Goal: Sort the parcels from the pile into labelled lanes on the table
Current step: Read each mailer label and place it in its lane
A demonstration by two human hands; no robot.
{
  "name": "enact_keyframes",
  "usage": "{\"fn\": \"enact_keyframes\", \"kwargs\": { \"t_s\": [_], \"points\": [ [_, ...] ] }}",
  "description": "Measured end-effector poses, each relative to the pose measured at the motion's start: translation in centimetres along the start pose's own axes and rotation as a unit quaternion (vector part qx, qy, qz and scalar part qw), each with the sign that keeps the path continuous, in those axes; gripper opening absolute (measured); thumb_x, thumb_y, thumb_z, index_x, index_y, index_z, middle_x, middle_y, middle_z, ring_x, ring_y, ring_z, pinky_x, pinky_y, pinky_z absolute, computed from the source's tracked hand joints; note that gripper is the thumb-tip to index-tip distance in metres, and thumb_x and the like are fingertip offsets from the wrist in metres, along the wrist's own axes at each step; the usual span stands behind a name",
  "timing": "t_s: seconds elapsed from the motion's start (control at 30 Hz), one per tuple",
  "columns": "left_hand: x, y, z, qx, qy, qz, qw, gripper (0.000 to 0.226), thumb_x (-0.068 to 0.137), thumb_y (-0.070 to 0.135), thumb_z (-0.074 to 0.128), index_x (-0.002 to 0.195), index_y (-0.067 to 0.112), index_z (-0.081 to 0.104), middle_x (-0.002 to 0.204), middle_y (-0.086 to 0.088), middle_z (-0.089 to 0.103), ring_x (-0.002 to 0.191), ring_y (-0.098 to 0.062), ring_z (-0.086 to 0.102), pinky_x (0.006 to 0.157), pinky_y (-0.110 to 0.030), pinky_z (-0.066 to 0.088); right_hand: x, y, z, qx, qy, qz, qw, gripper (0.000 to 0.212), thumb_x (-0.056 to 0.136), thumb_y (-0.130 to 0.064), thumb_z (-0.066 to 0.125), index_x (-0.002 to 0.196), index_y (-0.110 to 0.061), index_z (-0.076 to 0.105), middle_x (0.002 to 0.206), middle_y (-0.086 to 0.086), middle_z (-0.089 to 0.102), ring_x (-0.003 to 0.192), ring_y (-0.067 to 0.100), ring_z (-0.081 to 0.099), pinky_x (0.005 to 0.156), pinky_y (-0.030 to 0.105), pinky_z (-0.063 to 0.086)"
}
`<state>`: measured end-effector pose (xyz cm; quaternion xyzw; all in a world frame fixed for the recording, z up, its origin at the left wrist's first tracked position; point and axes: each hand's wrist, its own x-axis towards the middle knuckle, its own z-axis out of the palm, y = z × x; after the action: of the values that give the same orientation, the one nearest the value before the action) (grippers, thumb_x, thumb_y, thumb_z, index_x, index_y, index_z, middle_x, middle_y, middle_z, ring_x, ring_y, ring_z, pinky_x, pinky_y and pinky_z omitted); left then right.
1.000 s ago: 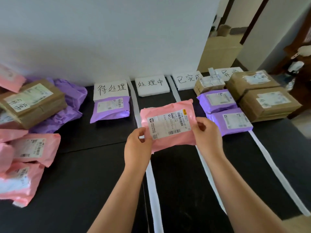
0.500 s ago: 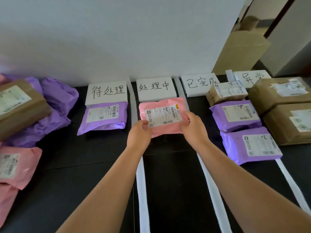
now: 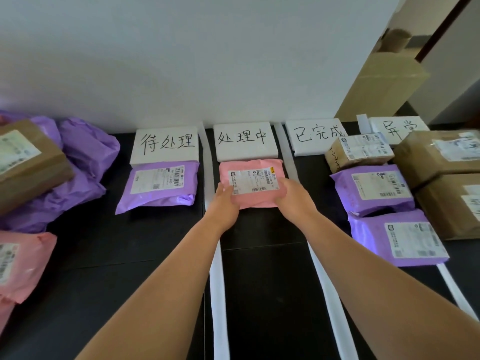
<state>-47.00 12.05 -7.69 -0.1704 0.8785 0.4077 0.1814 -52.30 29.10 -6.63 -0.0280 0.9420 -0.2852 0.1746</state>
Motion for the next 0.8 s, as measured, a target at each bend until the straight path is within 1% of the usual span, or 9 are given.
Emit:
{"fn": "enact_keyframes", "kwargs": {
  "t_s": [0.07,0.1,0.17,0.3,0.4,0.5,0.57,0.73,0.8],
  "points": [
    [-0.7,0.0,-0.1,0.029,0.007,0.003,1.0,0.059,0.1,0.006,0.039,0.156,0.015,0.023,0.165,-0.006,0.006,0.148,-0.028,0.024,0.113,-0.034,0.031,-0.8,0.0,-0.4,0.003,0.015,-0.001,1.0,0.038,0.095,-0.01,0.054,0.131,-0.021,0.056,0.126,0.002,0.06,0.102,0.019,0.061,0.079,0.031,0.054],
    [-1.2,0.0,-0.2,0.032,0.014,0.004,0.999,0.058,0.1,0.007,0.04,0.156,0.015,0.023,0.166,-0.006,0.005,0.147,-0.028,0.026,0.111,-0.035,0.033,-1.2,0.0,-0.6,0.006,0.022,0.0,1.0,0.039,0.096,-0.01,0.054,0.133,-0.019,0.055,0.128,0.003,0.059,0.105,0.02,0.061,0.079,0.029,0.052],
    [-2.4,0.2,-0.4,0.032,0.028,0.01,0.999,0.058,0.1,0.011,0.04,0.155,0.018,0.027,0.165,-0.004,0.007,0.144,-0.028,0.031,0.107,-0.037,0.039,-2.3,0.0,-1.0,0.006,0.031,0.0,0.999,0.04,0.098,-0.009,0.053,0.137,-0.015,0.053,0.133,0.005,0.057,0.112,0.023,0.06,0.08,0.027,0.047],
    [-6.0,1.0,-0.4,0.058,0.065,0.018,0.996,0.053,0.101,0.014,0.044,0.153,0.012,0.031,0.163,-0.01,0.017,0.149,-0.03,0.022,0.117,-0.038,0.026,-4.5,-0.5,-2.0,0.013,0.027,-0.012,0.999,0.045,0.099,-0.013,0.056,0.143,-0.014,0.049,0.142,0.007,0.052,0.124,0.023,0.055,0.089,0.028,0.045],
    [-9.9,1.3,-0.4,0.074,0.091,0.01,0.993,0.052,0.101,0.014,0.045,0.152,0.011,0.034,0.162,-0.012,0.021,0.147,-0.03,0.025,0.117,-0.038,0.025,-6.4,-1.3,-2.5,0.012,0.016,-0.043,0.999,0.047,0.099,-0.017,0.055,0.145,-0.017,0.047,0.145,0.006,0.05,0.126,0.022,0.053,0.097,0.033,0.045],
    [-13.2,0.8,-0.7,0.075,0.106,-0.004,0.991,0.053,0.102,0.014,0.044,0.153,0.012,0.032,0.163,-0.009,0.018,0.149,-0.028,0.022,0.118,-0.038,0.026,-8.3,-2.7,-2.6,0.005,0.011,-0.076,0.997,0.044,0.1,-0.018,0.053,0.144,-0.017,0.048,0.145,0.005,0.05,0.126,0.021,0.053,0.093,0.029,0.044],
    [-14.9,0.3,-1.1,0.086,0.11,-0.026,0.99,0.054,0.103,0.017,0.044,0.155,0.016,0.028,0.165,-0.005,0.014,0.15,-0.022,0.021,0.117,-0.035,0.029,-9.5,-3.7,-2.3,0.0,0.006,-0.093,0.996,0.043,0.101,-0.019,0.052,0.144,-0.018,0.049,0.146,0.005,0.05,0.127,0.021,0.051,0.088,0.025,0.039],
    [-19.5,-1.8,-3.1,0.099,0.137,-0.056,0.984,0.057,0.103,0.02,0.047,0.156,0.021,0.024,0.165,-0.001,0.012,0.149,-0.02,0.023,0.117,-0.037,0.033,-14.0,-6.0,-1.0,0.024,0.002,-0.108,0.994,0.041,0.1,-0.019,0.057,0.14,-0.016,0.053,0.147,0.005,0.049,0.134,0.022,0.047,0.094,0.026,0.038],
    [-21.3,-3.2,-4.2,0.102,0.151,-0.056,0.982,0.056,0.104,0.021,0.046,0.156,0.021,0.024,0.165,-0.001,0.012,0.149,-0.021,0.024,0.117,-0.038,0.033,-16.2,-7.1,-0.2,0.026,0.0,-0.113,0.993,0.041,0.099,-0.02,0.059,0.14,-0.017,0.053,0.145,0.004,0.051,0.13,0.021,0.05,0.089,0.023,0.036]
  ]
}}
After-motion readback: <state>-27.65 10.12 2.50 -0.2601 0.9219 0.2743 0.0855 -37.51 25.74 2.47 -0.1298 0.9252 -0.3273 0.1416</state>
